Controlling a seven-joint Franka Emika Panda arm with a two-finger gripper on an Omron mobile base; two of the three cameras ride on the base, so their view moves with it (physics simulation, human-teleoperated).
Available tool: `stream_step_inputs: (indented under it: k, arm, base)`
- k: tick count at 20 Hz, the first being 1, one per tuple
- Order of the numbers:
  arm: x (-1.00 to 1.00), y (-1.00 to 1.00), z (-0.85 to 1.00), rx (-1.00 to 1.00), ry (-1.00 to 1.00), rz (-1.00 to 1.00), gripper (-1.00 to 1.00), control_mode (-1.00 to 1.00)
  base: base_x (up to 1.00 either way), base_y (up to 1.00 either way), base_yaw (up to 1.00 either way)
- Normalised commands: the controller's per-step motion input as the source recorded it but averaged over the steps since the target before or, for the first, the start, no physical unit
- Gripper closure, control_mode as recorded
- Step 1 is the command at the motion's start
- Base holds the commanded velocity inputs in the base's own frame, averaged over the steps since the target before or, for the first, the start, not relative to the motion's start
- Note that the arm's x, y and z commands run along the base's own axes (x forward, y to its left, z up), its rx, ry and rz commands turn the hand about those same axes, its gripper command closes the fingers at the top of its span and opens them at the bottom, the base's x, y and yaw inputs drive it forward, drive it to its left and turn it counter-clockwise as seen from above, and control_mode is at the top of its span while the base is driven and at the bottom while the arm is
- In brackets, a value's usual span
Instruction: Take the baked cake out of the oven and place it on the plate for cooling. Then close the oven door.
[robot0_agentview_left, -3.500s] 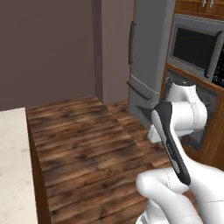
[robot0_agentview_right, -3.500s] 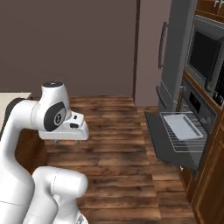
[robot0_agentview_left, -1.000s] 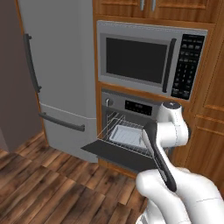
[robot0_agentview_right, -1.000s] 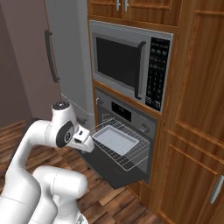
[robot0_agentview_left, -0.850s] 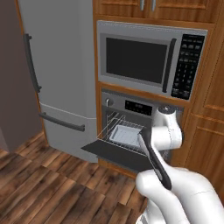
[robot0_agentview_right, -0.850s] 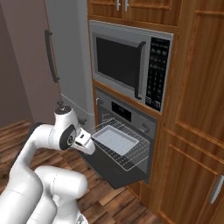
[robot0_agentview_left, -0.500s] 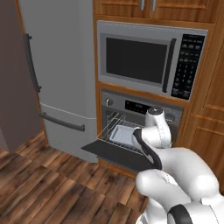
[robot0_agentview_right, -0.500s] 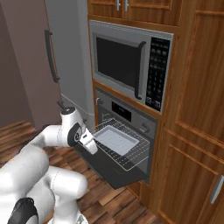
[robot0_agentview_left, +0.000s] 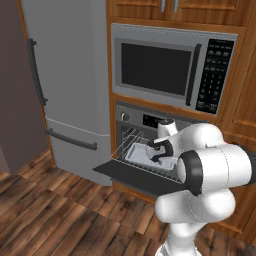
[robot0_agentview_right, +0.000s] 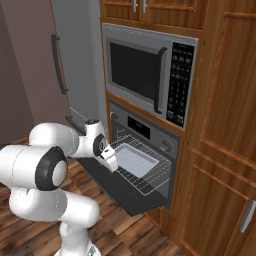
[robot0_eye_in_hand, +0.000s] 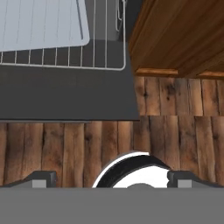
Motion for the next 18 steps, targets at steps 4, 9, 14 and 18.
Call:
stream_step_inputs:
  k: [4, 9, 14, 18]
  arm:
    - [0.52, 0.30, -0.59, 0.02, 0.05, 0.00, -1.00, -1.00]
    - [0.44, 0.42, -0.34, 0.00, 0.00, 0.00, -1.00, -1.00]
    - [0.15, 0.35, -0.29, 0.00, 0.00, -0.03, -1.00, -1.00]
    - [0.02, 0.05, -0.39, 0.00, 0.00, -0.11, -1.00, -1.00]
  base:
    - [0.00, 0.00, 0.00]
    - [0.00, 0.00, 0.00]
    - [0.00, 0.00, 0.00]
    - [0.00, 0.00, 0.00]
